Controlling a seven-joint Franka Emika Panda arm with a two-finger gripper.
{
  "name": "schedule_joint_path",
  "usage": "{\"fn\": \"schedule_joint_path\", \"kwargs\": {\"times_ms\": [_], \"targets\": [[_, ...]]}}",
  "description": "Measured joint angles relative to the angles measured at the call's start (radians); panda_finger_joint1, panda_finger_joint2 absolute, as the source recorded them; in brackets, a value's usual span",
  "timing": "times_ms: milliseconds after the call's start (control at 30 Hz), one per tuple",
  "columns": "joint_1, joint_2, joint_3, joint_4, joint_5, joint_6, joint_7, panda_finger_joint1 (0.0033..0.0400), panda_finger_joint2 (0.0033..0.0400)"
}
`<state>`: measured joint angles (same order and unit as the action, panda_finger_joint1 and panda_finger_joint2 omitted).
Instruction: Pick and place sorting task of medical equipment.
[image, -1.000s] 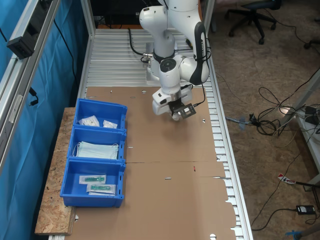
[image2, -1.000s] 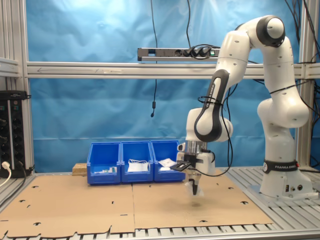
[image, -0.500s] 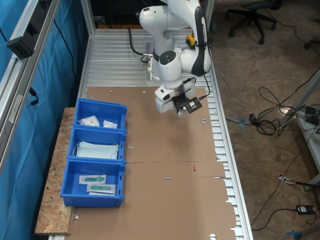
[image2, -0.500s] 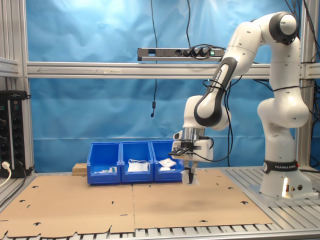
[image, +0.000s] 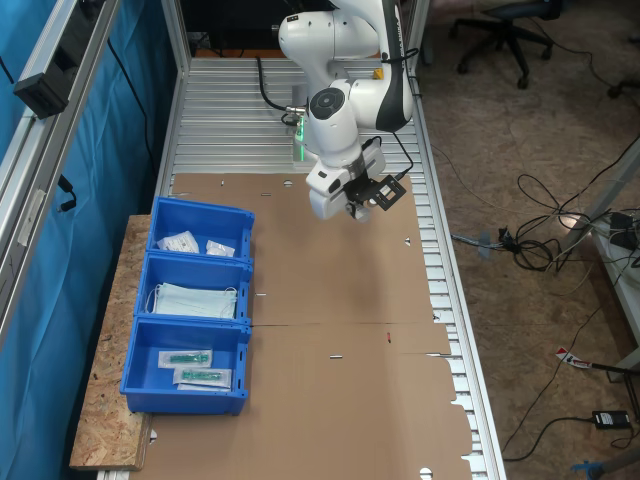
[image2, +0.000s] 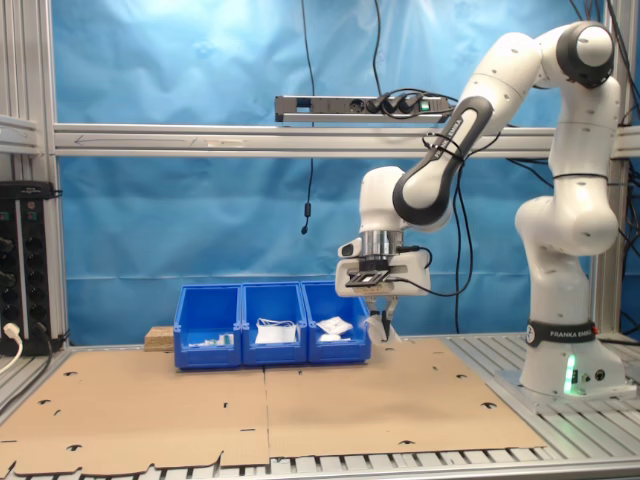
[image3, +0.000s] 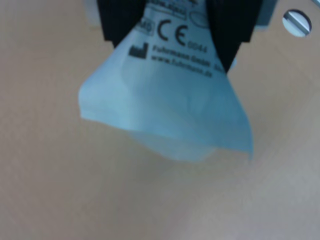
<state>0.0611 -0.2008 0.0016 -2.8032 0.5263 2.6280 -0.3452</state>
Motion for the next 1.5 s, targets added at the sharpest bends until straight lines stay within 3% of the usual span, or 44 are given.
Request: {"fn": "schedule_joint_path", "kwargs": {"times_ms": [67, 100, 333, 533, 600, 933, 1233, 1500], "targets": [[-0.006, -0.019, -0.014, 0.004, -0.053, -0.043, 0.000, 0.0069, 0.0069], [-0.015, -0.038, -0.027, 0.011, -0.108, -0.088, 0.000, 0.0069, 0.0069], [-0.061, -0.090, -0.063, 0.065, -0.306, -0.247, 0.000, 0.0069, 0.0069], [-0.113, -0.115, -0.080, 0.142, -0.462, -0.382, 0.000, 0.0069, 0.0069], [-0.129, -0.117, -0.082, 0.164, -0.493, -0.415, 0.000, 0.0069, 0.0069], [-0.206, -0.116, -0.087, 0.242, -0.589, -0.527, 0.000, 0.0069, 0.0069], [-0.269, -0.085, -0.089, 0.286, -0.628, -0.572, 0.000, 0.0069, 0.0069], [-0.311, -0.016, -0.098, 0.332, -0.645, -0.551, 0.000, 0.0069, 0.0069]]}}
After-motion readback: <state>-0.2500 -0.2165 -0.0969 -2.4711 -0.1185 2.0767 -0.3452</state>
